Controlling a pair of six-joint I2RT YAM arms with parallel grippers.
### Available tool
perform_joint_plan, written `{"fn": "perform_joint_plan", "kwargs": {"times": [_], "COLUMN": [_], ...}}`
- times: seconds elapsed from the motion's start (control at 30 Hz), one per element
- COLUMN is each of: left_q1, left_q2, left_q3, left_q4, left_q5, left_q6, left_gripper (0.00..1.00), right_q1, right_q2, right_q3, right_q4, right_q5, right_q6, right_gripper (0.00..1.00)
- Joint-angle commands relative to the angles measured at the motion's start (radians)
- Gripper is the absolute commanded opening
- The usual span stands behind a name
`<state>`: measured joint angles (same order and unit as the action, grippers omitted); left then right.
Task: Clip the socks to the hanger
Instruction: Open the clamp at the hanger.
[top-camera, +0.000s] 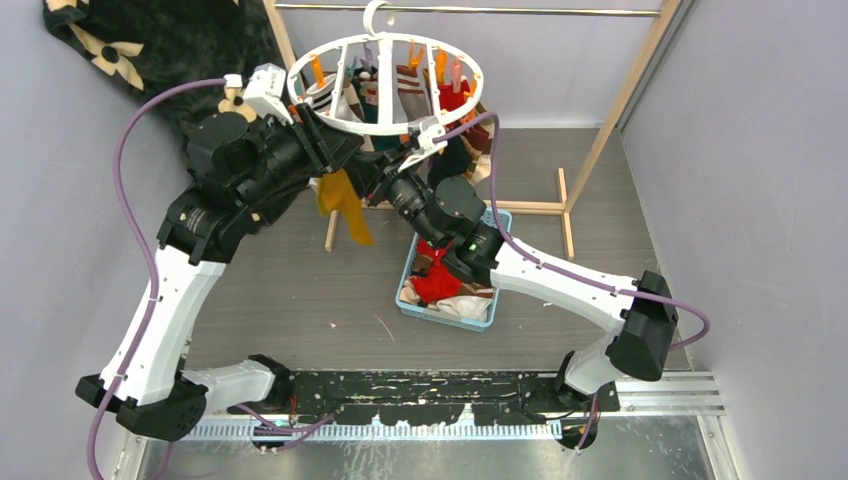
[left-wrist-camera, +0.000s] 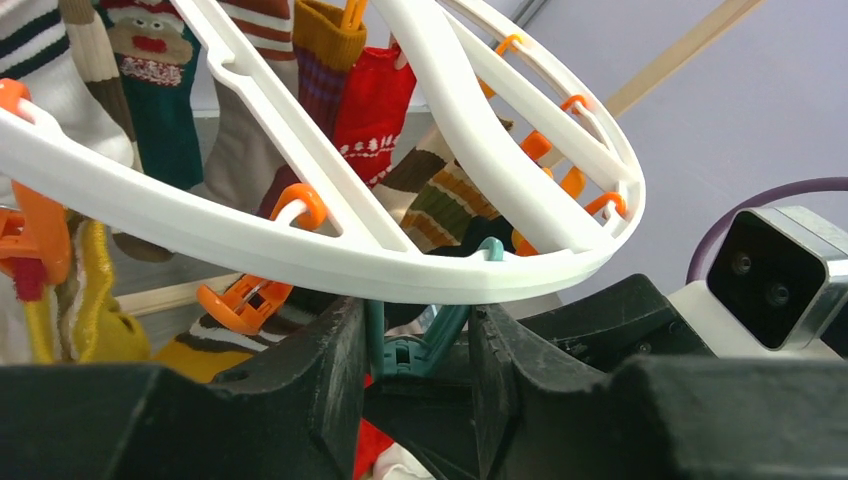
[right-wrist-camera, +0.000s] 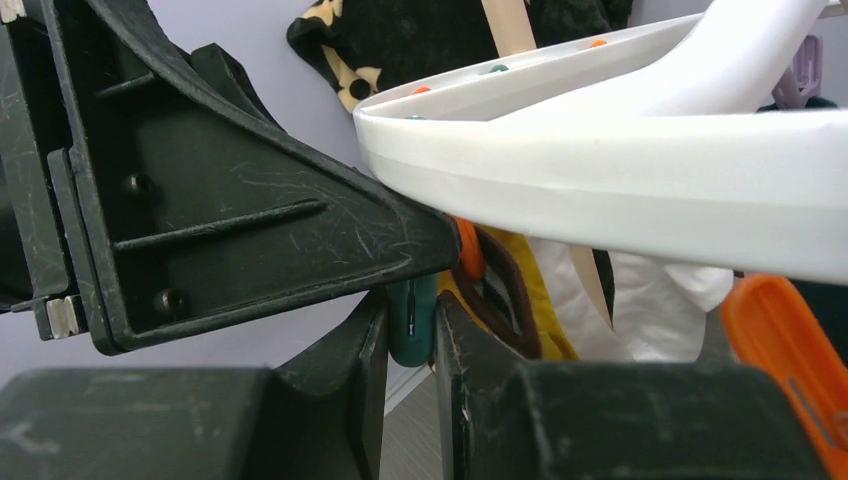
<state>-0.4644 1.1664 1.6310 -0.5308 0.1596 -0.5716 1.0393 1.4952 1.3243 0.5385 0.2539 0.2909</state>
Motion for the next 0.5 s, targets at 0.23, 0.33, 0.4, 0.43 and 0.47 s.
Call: {"fn": "perform_joint_plan", "kwargs": {"times": [0.23,0.33,0.4,0.43,0.47], "left_q1": [0.001,0.001,0.001,0.001,0.002], "left_q2": [0.014,0.01,0.007,0.003,0.003], "left_q3": [0.053,0.053,0.05,0.048,0.045], "left_q4": [0.032,0.032,0.029,0.03,0.03], "left_q5": [-0.038,-0.047,-0.052,-0.054,-0.055], "left_q6": [0.012,0.017,0.02,0.021,0.021], "left_gripper": [0.27,0.19,0.15,0.13,0.12], "right_q1": [0.007,0.008,0.007,0.007,0.006], "right_q2": [-0.007,-0.044,-0.087,-0.113,-0.139], "right_q3": [0.051,0.01,-0.033,-0.054,-0.074], "right_q4": [-0.002,-0.003,-0.01,-0.024,-0.047], "right_q5": [-0.011,0.021,0.046,0.057,0.072], "right_q6": [0.002,0.002,0.004,0.004,0.009], "right_gripper": [0.33,0.64,0.76,0.83,0.91]}}
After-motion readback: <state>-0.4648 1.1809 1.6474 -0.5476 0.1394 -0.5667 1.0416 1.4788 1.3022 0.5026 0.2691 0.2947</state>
